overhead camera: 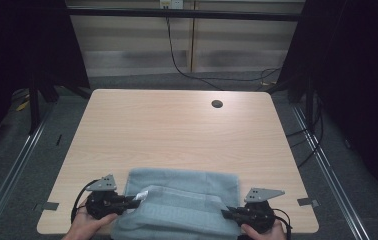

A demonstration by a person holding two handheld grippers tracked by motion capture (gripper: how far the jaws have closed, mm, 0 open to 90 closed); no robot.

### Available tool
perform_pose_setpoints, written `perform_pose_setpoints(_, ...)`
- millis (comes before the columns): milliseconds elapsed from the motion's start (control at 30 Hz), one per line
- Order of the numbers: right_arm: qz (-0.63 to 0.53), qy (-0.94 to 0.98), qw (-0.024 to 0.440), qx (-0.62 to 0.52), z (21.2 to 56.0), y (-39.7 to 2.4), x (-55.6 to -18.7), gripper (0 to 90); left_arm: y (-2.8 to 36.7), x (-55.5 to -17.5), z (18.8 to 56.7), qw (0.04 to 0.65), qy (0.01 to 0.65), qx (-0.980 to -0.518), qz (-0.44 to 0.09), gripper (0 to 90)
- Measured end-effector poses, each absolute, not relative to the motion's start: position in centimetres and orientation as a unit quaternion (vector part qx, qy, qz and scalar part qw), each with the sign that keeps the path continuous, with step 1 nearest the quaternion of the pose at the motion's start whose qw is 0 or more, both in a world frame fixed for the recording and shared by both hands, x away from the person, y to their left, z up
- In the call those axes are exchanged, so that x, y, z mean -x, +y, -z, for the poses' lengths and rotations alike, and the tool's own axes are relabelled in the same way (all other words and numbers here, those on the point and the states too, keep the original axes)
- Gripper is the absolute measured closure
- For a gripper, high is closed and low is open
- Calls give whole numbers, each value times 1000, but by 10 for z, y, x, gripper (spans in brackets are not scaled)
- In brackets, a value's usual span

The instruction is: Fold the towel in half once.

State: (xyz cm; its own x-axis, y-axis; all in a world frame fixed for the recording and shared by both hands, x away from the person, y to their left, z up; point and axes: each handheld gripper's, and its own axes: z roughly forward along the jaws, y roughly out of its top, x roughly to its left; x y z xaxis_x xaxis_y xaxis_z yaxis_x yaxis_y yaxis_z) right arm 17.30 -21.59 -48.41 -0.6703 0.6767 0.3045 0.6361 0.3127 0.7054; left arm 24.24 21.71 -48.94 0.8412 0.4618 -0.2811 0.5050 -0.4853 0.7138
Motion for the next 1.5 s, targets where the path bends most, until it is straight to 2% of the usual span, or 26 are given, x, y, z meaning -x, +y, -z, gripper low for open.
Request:
perform_pose_setpoints(100, -409, 818, 26, -404, 489, -214, -178, 840, 213, -245, 494, 412, 278, -867, 24, 812)
perform_pose_setpoints(267, -407, 818, 25, -406, 496, -217, -197, 839, 211, -258, 501, 427, 300, -853, 19, 810)
perform_pose_setpoints(367, -402, 819, 44, -407, 497, -218, -216, 840, 207, -270, 502, 429, 307, -850, 4, 813)
perform_pose_setpoints(500, -382, 826, 73, -407, 495, -217, -250, 841, 201, -300, 505, 433, 319, -843, -12, 815)
perform_pose_setpoints(600, -367, 831, 93, -408, 493, -217, -270, 839, 198, -323, 508, 443, 333, -832, -5, 815)
perform_pose_setpoints(833, -362, 818, 106, -435, 494, -219, -319, 839, 187, -368, 509, 437, 351, -827, -34, 815)
perform_pose_setpoints(1200, -379, 791, 123, -464, 501, -218, -377, 840, 185, -399, 511, 439, 374, -815, -56, 816)
perform_pose_setpoints(1267, -382, 788, 123, -467, 502, -217, -381, 840, 187, -405, 513, 448, 389, -804, -44, 816)
perform_pose_setpoints(1300, -387, 783, 121, -471, 503, -216, -387, 840, 187, -408, 512, 442, 385, -808, -58, 816)
perform_pose_setpoints(1500, -388, 779, 122, -478, 503, -214, -400, 840, 186, -420, 512, 440, 398, -802, -64, 815)
